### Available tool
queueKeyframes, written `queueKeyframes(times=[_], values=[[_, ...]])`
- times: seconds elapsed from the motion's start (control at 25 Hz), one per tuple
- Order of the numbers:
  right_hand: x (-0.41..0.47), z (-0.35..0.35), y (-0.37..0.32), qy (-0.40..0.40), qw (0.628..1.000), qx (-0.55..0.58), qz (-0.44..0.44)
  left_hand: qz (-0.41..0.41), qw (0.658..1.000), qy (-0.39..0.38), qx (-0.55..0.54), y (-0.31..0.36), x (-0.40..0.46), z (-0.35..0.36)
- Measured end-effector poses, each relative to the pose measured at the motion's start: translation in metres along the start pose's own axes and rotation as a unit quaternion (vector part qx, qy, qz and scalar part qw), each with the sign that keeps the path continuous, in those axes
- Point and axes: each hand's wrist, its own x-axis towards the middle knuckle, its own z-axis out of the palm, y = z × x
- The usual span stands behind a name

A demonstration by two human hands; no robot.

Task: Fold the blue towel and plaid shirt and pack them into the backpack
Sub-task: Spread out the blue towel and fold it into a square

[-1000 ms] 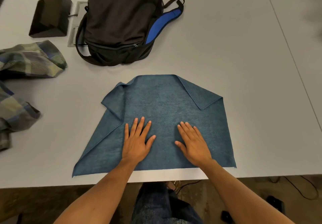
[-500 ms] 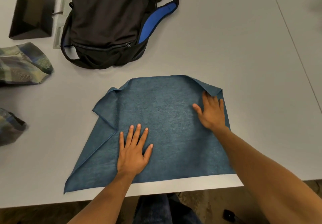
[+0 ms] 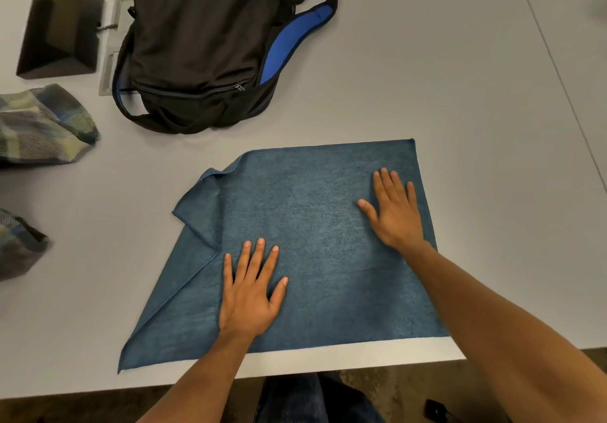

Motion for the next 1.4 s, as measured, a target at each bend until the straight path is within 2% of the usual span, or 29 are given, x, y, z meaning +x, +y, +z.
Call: queueKeyframes(times=[0.2,0.4,0.52,0.84,1.12,1.24,1.4], values=[[-0.025,0.002,0.015,0.021,0.998,0.014,0.057,0.0,1.0,-0.002,0.002,0.0,0.0,0.0],[-0.094,0.025,-0.012,0.029,0.999,0.014,0.015,0.003,1.0,-0.003,0.007,0.001,0.0,0.0],[-0.129,0.04,-0.02,0.026,0.999,0.002,0.021,0.003,1.0,-0.001,0.013,0.001,-0.001,0.001],[-0.186,0.041,0.022,0.014,0.994,0.021,0.102,0.008,1.0,0.001,0.019,-0.001,-0.002,0.004],[-0.21,0.046,0.022,0.017,0.992,0.04,0.117,0.021,1.0,-0.003,0.013,-0.004,-0.005,0.002],[-0.201,0.042,0.007,0.046,0.994,0.038,0.094,0.019,1.0,-0.007,0.004,-0.005,-0.004,0.001],[-0.167,0.043,-0.023,0.056,0.998,0.026,0.015,0.023,0.999,-0.014,-0.026,-0.008,-0.003,0.0]])
